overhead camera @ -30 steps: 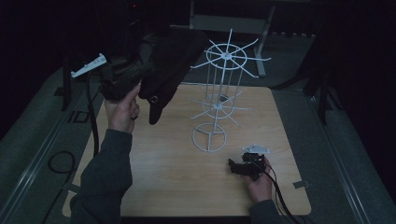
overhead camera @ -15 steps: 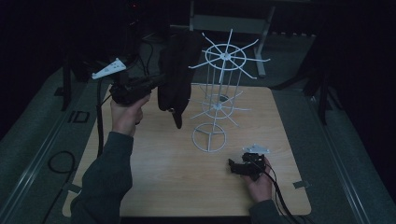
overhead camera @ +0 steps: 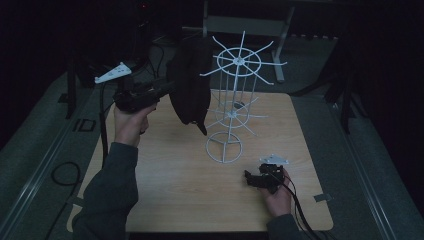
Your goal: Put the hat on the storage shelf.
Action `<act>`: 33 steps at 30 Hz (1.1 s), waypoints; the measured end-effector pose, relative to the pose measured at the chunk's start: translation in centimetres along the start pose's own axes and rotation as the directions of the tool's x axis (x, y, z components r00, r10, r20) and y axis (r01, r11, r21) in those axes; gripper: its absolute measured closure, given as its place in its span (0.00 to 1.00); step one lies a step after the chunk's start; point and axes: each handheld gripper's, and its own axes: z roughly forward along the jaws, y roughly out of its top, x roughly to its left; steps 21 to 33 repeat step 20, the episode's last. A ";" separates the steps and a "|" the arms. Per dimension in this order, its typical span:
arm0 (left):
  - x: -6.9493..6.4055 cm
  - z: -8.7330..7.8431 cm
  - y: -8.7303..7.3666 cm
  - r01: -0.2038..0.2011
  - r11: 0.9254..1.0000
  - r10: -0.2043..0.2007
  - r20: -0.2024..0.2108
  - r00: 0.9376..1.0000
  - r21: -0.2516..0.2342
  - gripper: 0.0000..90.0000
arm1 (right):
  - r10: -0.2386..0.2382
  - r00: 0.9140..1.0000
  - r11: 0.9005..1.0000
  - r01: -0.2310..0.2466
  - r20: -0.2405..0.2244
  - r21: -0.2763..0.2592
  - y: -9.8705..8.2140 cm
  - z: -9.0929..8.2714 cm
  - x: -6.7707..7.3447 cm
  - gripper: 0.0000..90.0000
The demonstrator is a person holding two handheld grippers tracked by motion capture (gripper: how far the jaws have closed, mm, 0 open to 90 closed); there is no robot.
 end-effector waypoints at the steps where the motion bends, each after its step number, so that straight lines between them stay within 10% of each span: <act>1: -0.1 -0.2 0.0 -0.008 1.000 0.008 -0.009 1.000 0.003 0.54 | 0.000 1.000 1.000 0.000 0.000 0.000 0.0 0.0 0.0 0.12; 10: -0.1 -2.5 -0.1 0.000 0.999 0.000 0.010 1.000 -0.050 0.47 | 0.000 1.000 1.000 0.000 -0.001 0.000 0.0 0.0 0.0 0.12; 33: 0.3 -3.1 -1.3 -0.039 0.999 0.040 -0.059 0.997 0.025 0.47 | 0.000 1.000 1.000 0.000 0.000 -0.001 0.0 0.0 0.0 0.12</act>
